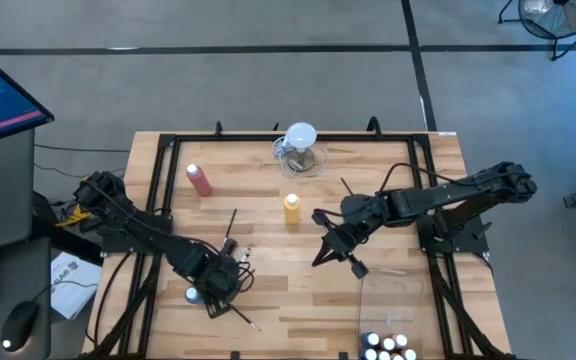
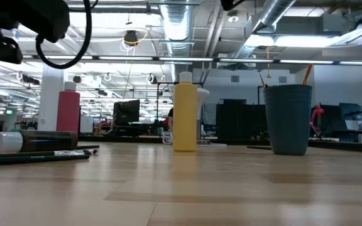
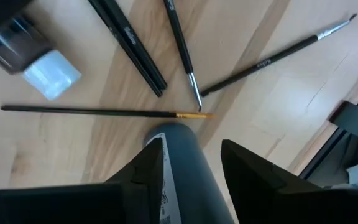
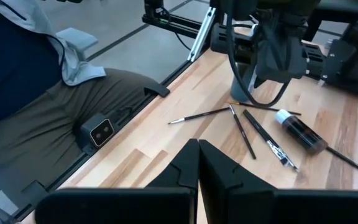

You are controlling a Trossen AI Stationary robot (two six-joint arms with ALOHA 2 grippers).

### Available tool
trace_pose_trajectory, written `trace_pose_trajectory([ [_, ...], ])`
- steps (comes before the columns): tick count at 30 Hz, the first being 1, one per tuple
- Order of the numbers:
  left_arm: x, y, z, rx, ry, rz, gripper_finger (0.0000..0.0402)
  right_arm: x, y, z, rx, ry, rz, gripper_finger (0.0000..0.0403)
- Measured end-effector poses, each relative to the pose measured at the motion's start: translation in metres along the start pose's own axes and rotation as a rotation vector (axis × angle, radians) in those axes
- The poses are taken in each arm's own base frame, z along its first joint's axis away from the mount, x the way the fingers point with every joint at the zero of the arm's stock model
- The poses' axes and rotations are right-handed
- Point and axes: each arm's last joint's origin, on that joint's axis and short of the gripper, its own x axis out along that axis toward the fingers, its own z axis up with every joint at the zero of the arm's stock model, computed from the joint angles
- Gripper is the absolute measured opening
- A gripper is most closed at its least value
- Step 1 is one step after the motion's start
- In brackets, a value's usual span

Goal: Pick & Place Paint Supplies
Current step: Put the black silver paintbrush into the blue cup

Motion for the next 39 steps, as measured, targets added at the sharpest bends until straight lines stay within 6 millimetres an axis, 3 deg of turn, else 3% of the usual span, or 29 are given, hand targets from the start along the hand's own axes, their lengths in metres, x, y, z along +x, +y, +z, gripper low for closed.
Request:
trace_pose_trajectory([
  [16,0.001,-0.002,-0.007,-0.032,0.047,0.000,0.0122,0.000,0.000,0.000,0.004,0.002,0.000,0.0000],
  [33,0.004,-0.013,-0.036,-0.092,0.113,0.011,0.0122,0.000,0.000,-0.002,0.008,0.014,0.003,0.0000],
  [39,0.004,-0.013,-0.036,-0.092,0.103,0.014,0.0122,0.000,0.000,-0.002,0.008,0.014,0.003,0.0000],
])
